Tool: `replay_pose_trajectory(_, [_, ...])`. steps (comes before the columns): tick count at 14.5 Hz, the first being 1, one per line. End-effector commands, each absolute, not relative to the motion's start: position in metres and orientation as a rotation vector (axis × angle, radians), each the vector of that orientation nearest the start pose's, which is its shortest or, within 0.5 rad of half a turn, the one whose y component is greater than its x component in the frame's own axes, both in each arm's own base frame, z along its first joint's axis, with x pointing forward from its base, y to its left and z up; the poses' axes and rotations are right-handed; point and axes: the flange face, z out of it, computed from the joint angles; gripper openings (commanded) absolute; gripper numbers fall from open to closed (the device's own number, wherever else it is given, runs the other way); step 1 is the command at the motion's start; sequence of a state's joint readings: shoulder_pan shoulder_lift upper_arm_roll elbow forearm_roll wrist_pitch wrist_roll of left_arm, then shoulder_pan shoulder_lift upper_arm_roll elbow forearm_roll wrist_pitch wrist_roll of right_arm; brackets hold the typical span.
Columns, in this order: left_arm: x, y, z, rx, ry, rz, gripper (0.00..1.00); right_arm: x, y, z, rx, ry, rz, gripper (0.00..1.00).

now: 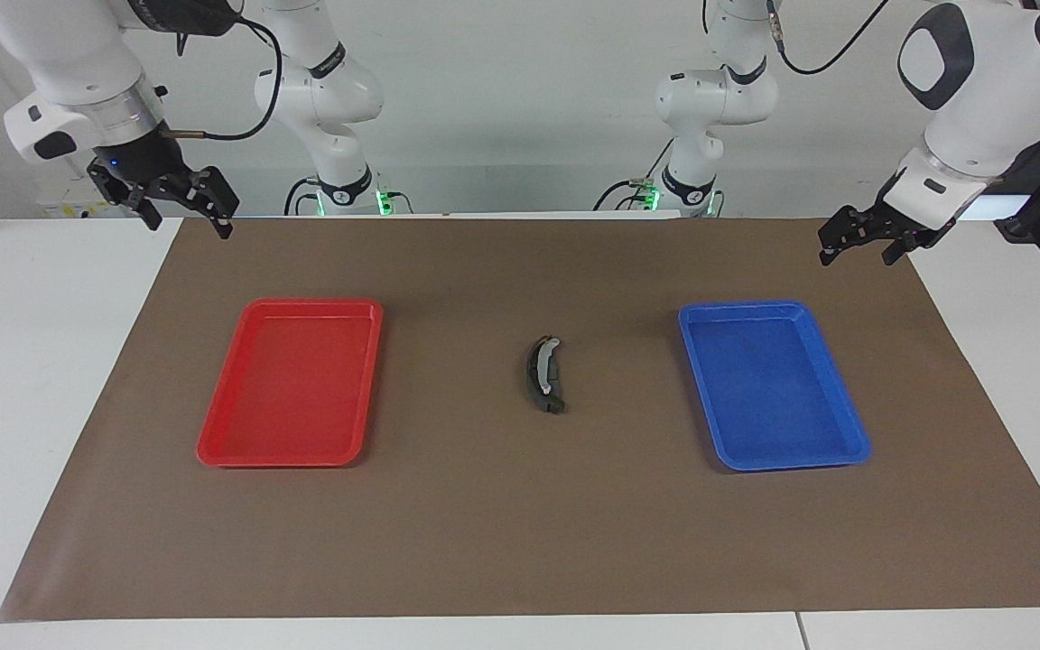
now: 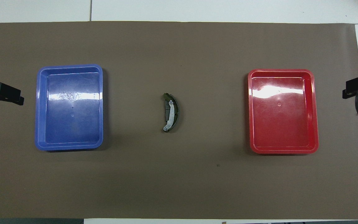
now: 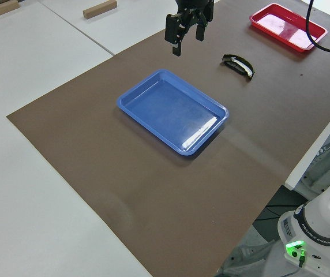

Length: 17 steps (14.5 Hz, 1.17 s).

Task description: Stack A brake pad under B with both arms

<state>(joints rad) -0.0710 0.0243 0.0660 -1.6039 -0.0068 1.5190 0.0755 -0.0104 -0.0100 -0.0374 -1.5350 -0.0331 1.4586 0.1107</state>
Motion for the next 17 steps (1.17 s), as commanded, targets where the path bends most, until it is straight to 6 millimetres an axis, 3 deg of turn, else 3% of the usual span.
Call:
replay_pose_trajectory(1, [0.552, -0.002, 0.592, -3.155, 0.141, 0.188, 1.0, 0.532, -0.023, 0.623, -3.16, 0.219, 0.154, 1.0])
replay_pose_trajectory(6, [0.552, -0.002, 0.593, -3.156, 0.141, 0.185, 1.0, 0.536, -0.021, 0.63, -3.163, 0.17, 0.116, 1.0])
replay_pose_trajectory(10, [0.552, -0.002, 0.592, -3.155, 0.141, 0.188, 1.0, 0.537, -0.007, 0.632, -3.15, 0.141, 0.12, 1.0])
replay_pose_trajectory(17, [0.552, -0.002, 0.592, -3.155, 0.141, 0.188, 1.0, 0.535, -0.007, 0.63, -3.141, 0.162, 0.128, 1.0])
